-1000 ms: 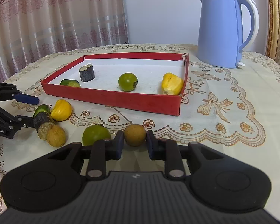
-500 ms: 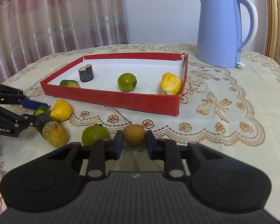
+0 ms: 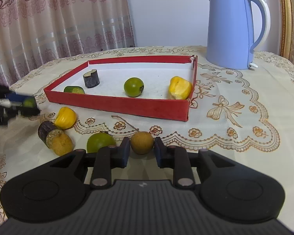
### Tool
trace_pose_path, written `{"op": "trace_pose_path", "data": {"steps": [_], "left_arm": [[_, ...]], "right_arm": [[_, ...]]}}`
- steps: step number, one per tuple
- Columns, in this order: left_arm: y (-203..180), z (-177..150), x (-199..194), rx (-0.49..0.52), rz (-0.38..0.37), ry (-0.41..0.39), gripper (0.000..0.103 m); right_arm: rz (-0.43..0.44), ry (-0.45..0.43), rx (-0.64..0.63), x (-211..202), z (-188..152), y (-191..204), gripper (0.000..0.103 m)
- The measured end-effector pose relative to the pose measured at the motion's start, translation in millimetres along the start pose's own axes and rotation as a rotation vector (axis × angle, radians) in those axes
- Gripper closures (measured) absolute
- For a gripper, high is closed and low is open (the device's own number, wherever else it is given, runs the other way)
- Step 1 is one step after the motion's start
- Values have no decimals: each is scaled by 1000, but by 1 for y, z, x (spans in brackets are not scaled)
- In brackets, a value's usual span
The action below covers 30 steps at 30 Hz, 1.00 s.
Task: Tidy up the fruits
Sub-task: 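Grasp the green cucumber chunk with the left tool, then carry the green cucumber chunk with the left tool over the tray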
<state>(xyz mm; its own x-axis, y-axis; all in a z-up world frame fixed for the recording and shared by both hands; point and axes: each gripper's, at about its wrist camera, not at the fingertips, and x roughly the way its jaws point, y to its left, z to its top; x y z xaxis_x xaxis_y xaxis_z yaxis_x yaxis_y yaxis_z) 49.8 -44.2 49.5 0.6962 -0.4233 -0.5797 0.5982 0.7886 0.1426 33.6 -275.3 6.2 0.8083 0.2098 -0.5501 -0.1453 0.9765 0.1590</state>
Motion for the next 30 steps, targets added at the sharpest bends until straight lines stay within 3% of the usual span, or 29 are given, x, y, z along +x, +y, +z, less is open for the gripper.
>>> {"op": "trace_pose_path", "data": {"steps": [8,12,17,30], "left_arm": [[3,56,24,-90,64,-143,63],[11,56,62,-154,150,-116,63],[22,37,86,-194,172,-71,63],[33,22,111,-252,96,-21,63]], "right_arm": [[-1,0,0,0,0,0,79],[-2,1,-2,0,0,0,79],[-8,3,-12,1,0,2,79],[-14,2,-19,0,0,3,79]]}}
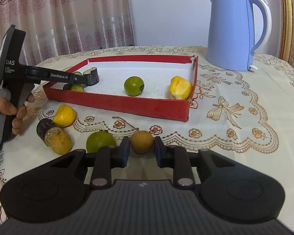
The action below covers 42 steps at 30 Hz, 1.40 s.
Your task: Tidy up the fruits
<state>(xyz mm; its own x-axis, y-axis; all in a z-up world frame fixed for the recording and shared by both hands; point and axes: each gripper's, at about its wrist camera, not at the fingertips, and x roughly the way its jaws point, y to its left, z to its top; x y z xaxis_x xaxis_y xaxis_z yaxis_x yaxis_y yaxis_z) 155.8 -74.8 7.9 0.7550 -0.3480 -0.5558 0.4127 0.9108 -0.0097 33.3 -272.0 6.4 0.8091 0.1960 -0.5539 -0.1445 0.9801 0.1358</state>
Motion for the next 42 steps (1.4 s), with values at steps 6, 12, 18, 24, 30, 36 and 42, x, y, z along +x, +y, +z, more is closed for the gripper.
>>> {"op": "trace_pose_path", "data": {"steps": [6,12,18,24,30,36,42], "left_arm": [[2,-2,1,-17,-7,-5,64],[6,-2,2,-44,-19,-2,62],[5,-2,1,-42,-18,0,62],[5,-2,1,-45,-18,0,62],[6,-1,0,-49,-20,1,62],[7,-1,-2,-57,-30,0,62],[5,-1,-4,-55,-37,-7,62]], "right_arm": [[-3,0,-4,0,0,0,79],[-13,2,-18,0,0,2,79],[-22,4,-30,1,0,5,79],[-21,3,-29,1,-1,4,79],[-26,4,-36,1,-1,4,79],[-32,6,-45,2,-1,5,79],[-32,6,-45,2,-1,5,79]]}}
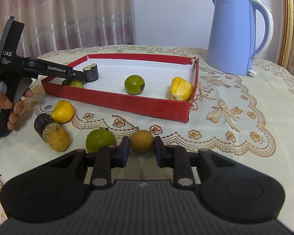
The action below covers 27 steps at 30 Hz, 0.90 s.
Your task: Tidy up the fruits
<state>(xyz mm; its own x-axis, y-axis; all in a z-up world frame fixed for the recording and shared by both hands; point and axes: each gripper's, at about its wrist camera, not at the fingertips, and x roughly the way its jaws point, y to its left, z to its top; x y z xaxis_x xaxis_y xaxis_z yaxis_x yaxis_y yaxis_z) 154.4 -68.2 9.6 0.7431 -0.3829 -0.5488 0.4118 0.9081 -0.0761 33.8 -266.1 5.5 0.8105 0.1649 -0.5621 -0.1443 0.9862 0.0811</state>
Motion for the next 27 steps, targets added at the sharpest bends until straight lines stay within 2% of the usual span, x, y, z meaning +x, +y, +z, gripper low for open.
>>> {"op": "trace_pose_path", "data": {"steps": [10,14,27], "left_arm": [[5,2,-4,-28,-14,-20,62],[5,3,-7,-33,-22,-31,57],[6,3,-9,-40,-25,-40,57]], "right_arm": [[-3,0,-4,0,0,0,79],[-6,0,-7,0,0,1,79],[-8,0,-9,0,0,1,79]]}}
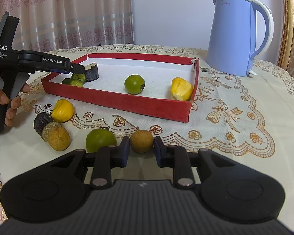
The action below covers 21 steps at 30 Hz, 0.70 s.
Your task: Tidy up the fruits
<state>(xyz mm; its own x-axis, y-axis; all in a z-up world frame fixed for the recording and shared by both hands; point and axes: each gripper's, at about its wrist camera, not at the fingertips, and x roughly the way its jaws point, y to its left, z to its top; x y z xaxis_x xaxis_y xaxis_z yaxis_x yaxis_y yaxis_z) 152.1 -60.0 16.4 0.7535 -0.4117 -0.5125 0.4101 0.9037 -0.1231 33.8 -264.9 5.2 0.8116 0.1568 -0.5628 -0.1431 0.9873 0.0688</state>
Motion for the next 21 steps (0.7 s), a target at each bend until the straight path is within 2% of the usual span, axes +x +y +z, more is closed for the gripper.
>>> {"op": "trace_pose_path", "data": {"steps": [14,21], "left_arm": [[0,1,-2,-5,-5,-5,57],[1,2,-4,-13,-6,-13,50]], "right_arm": [[-33,-11,-3,-5,3,1,79],[-50,-78,-28,-17,32,0,79]]}}
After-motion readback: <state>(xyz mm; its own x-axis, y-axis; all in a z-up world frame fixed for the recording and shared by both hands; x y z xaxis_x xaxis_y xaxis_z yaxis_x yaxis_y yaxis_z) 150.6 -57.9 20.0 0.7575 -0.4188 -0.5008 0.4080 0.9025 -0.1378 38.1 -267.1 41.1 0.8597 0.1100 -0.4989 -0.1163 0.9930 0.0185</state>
